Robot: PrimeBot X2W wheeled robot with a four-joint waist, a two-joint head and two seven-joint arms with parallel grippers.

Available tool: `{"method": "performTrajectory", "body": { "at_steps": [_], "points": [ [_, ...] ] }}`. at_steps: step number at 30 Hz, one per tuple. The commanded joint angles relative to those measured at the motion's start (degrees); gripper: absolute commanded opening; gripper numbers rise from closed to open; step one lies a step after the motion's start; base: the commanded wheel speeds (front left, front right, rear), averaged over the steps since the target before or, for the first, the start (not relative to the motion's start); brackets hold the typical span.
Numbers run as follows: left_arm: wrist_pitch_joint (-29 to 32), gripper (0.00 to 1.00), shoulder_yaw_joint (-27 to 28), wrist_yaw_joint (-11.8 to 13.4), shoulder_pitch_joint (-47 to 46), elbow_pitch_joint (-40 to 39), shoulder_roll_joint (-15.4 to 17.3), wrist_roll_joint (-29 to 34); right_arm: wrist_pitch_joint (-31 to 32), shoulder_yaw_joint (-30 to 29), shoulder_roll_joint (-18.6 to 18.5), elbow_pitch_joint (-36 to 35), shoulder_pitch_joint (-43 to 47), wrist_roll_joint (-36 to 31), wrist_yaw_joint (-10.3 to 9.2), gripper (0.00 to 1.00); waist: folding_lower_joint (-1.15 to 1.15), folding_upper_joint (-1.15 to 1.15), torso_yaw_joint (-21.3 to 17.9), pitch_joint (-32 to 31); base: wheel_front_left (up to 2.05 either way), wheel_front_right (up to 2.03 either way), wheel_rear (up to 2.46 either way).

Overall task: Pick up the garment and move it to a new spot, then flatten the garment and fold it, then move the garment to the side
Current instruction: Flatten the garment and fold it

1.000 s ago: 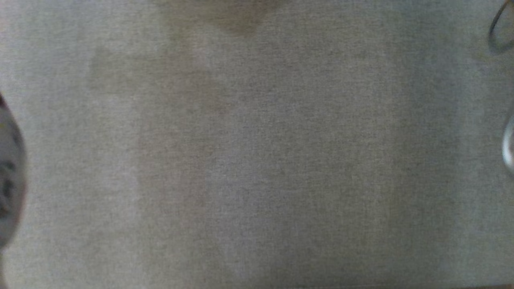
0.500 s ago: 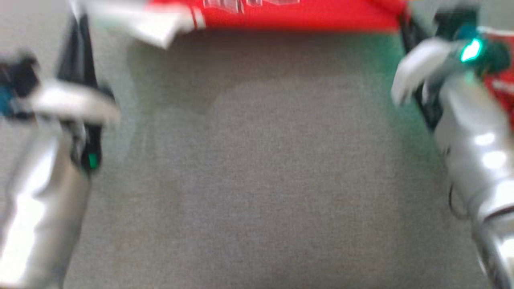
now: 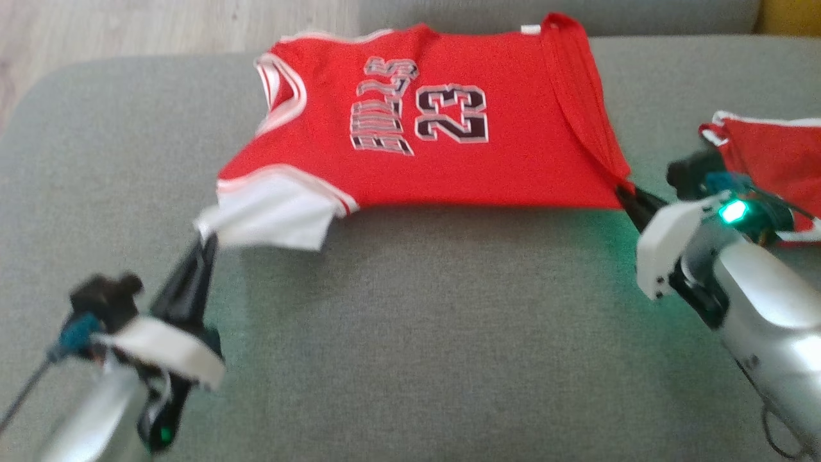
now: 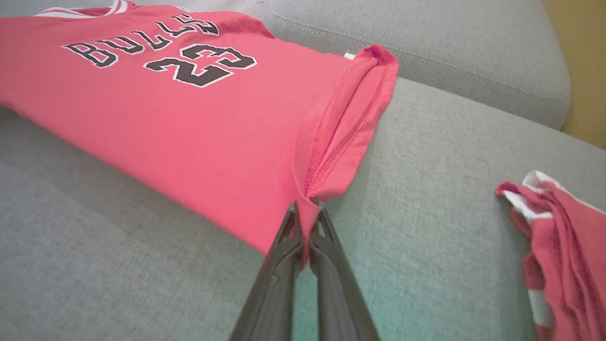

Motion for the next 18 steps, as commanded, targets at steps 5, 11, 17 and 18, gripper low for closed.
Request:
{"method": "performTrajectory", "body": {
  "at_steps": [5,11,17,18],
  "points": [
    [1.38,0.0,0.32,2.76,6.85,-7.16,4.98,0.64,3.73,2.57,-7.94,-10.88,5.93,7.82,-0.05,0.0,0.01,0.0,-0.49,-4.55,0.0,0.0,0.0],
    [2.5,0.0,0.25,6.79,16.49,-15.08,8.24,-0.09,5.8,-1.04,-11.8,-17.59,13.44,11.9,-0.05,0.0,0.01,0.0,-1.41,-8.91,0.0,0.0,0.0],
    [3.98,0.0,0.28,10.95,25.11,-24.03,11.69,-0.54,9.88,-6.99,-13.35,-24.2,22.61,13.76,-0.05,0.0,0.01,0.0,-1.99,-11.03,0.0,0.0,0.0],
    [4.24,0.0,0.45,11.77,26.41,-25.83,12.25,-0.7,10.93,-8.39,-13.58,-25.95,24.65,13.84,-0.05,0.0,0.01,0.0,-2.03,-11.07,0.0,0.0,0.0]
  ]
}}
